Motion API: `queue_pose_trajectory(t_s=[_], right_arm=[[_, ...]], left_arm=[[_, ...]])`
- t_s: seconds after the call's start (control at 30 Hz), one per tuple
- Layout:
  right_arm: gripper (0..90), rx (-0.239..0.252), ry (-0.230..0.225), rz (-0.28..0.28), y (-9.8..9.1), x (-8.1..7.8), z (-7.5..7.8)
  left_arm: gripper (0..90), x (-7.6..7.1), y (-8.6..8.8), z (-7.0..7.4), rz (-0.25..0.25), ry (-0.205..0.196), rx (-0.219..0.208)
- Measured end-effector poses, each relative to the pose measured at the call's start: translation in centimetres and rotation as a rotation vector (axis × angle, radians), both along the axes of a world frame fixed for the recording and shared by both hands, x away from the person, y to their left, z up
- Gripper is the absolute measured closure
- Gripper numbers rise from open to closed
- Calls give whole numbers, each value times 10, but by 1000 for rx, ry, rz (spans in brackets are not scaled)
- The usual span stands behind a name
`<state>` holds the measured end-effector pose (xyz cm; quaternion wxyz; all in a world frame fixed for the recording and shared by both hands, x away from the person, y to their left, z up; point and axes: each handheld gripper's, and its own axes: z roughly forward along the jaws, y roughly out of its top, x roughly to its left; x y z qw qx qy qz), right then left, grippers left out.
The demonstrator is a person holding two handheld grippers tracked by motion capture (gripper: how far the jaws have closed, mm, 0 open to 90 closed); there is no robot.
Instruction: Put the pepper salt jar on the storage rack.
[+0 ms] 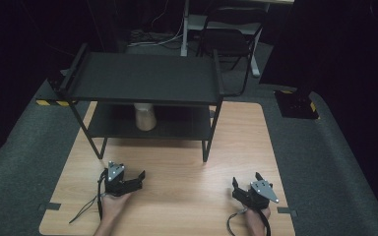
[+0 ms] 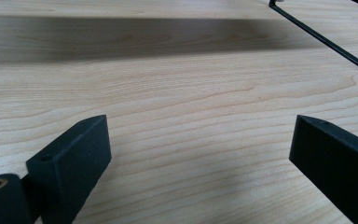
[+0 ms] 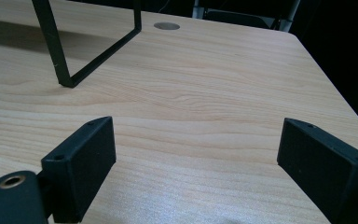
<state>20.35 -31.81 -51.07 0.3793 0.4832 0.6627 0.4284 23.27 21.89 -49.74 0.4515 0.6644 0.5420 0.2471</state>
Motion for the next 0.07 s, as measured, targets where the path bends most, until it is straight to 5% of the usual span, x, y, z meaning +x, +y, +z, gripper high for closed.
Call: queue_pose_trajectory(t_s=[0.07], right_arm=[[107,2,-2,0,0,0,0]], left_arm=[[56,0,0,0,1,1,0]])
